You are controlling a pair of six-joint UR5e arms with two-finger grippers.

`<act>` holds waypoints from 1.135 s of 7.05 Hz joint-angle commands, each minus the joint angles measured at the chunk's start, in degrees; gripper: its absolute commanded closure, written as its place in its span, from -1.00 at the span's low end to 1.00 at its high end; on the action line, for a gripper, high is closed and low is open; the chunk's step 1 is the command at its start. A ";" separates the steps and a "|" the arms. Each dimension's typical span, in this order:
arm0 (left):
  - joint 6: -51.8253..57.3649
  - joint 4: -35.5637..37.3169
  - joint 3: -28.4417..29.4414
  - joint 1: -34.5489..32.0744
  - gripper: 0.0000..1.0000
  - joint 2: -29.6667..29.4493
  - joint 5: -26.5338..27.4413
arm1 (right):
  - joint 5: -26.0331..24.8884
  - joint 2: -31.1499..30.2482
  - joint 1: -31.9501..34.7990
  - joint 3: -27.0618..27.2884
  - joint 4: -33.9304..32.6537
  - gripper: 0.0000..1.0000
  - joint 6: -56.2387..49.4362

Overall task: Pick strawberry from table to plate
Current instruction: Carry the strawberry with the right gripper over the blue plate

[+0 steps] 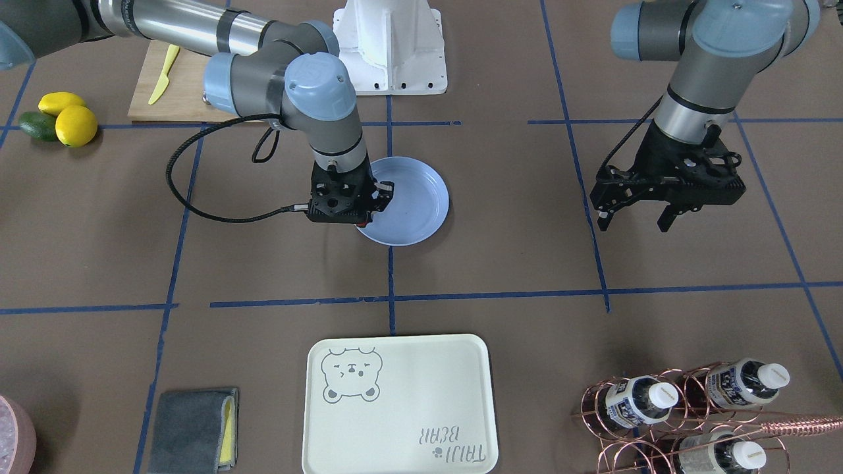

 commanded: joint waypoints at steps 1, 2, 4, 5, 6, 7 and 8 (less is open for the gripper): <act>0.08 -0.05 0.27 -0.30 -1.00 -0.03 0.05 | -1.10 1.65 -2.30 -1.38 0.00 1.00 2.19; 0.08 -0.05 0.27 -0.30 -1.00 -0.03 -0.04 | -1.10 2.70 -2.57 -3.30 0.09 1.00 2.19; 0.08 -0.05 0.18 -0.30 -1.00 -0.03 -0.04 | -1.10 3.59 -3.80 -4.46 0.00 1.00 2.45; 0.08 -0.05 0.18 -0.30 -1.00 -0.03 0.05 | -1.36 3.76 -4.50 -4.89 0.09 1.00 2.98; 0.08 -0.05 0.18 -0.30 -1.00 -0.03 -0.04 | -1.71 3.76 -5.03 -4.90 0.09 1.00 2.98; 0.08 -0.05 0.27 -0.30 -1.00 -0.03 -0.04 | -1.80 3.76 -5.04 -4.98 0.09 1.00 2.98; 0.08 -0.05 0.27 -0.30 -1.00 -0.03 0.05 | -1.80 3.76 -5.38 -4.99 0.09 1.00 2.98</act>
